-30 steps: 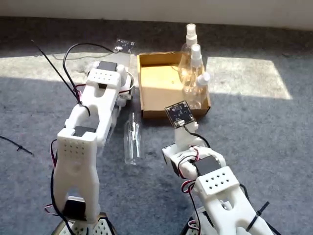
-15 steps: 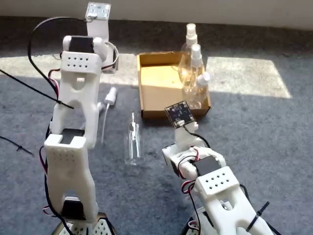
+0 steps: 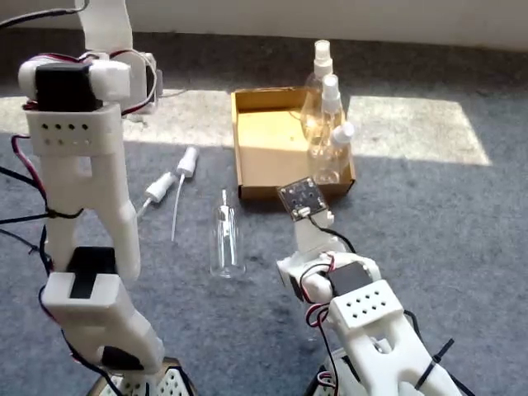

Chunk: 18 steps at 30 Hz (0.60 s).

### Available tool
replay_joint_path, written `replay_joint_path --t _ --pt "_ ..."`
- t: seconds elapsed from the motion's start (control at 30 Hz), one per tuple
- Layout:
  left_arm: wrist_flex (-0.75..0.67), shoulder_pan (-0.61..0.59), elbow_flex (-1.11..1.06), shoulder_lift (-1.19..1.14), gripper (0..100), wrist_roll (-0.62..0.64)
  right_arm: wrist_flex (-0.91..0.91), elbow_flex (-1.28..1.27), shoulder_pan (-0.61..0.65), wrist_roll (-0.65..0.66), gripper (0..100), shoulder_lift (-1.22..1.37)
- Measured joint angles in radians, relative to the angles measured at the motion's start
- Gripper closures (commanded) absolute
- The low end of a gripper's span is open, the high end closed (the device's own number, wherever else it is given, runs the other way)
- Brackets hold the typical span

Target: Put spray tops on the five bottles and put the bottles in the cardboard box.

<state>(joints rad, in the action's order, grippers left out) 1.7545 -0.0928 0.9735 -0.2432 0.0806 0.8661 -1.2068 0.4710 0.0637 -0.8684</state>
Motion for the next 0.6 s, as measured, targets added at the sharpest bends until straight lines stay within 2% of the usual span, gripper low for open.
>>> replay_joint_path --t 0.3,0.43,0.6 --pt "-0.049 -0.043 -0.367 0.032 88 -0.106 0.273 0.206 -0.002 0.028 82.7 0.0" --pt "-0.112 -0.066 -0.443 0.032 88 -0.106 0.307 0.224 0.003 0.028 74.4 0.026" --pt "-0.153 -0.064 -0.488 0.032 88 -0.106 0.338 0.229 0.117 0.026 71.9 0.163"
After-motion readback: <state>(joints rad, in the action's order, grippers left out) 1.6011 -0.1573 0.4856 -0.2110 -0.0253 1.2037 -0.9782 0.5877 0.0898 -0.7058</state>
